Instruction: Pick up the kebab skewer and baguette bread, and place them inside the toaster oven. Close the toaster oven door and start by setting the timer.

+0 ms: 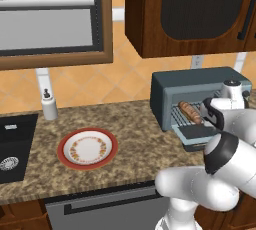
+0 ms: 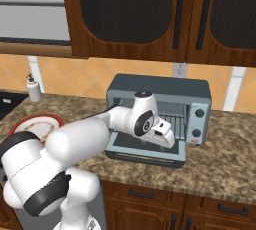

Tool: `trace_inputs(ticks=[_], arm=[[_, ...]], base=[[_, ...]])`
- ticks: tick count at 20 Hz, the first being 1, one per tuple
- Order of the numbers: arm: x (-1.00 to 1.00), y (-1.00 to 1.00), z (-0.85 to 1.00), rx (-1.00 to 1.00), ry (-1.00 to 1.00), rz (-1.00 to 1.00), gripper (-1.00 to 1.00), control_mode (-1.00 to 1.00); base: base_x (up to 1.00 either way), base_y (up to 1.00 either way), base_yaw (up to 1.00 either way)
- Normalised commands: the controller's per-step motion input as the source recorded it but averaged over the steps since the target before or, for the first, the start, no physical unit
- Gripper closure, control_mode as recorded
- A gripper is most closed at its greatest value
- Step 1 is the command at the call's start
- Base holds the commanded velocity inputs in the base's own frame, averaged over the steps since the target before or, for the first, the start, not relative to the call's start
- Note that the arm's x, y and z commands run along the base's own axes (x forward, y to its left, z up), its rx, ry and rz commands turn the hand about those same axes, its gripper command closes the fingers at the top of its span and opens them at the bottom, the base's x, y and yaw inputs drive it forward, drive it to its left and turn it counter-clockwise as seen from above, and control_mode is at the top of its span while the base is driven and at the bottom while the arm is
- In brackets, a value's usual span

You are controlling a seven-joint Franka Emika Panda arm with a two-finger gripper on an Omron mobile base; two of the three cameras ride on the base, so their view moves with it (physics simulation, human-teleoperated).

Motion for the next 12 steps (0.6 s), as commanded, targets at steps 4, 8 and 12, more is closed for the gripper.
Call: trace_inputs(ticks=[4, 8, 12], arm=[[0.01, 0.0, -0.05, 0.0, 0.0, -0.08, -1.0, -1.0], [0.16, 0.0, 0.0, 0.0, 0.0, -0.15, -1.0, -1.0], [0.41, 0.03, -0.02, 0.0, 0.0, -0.19, -1.0, -1.0]], base=[[0.0, 0.0, 0.0], [0.0, 0.0, 0.0], [0.0, 0.0, 0.0]])
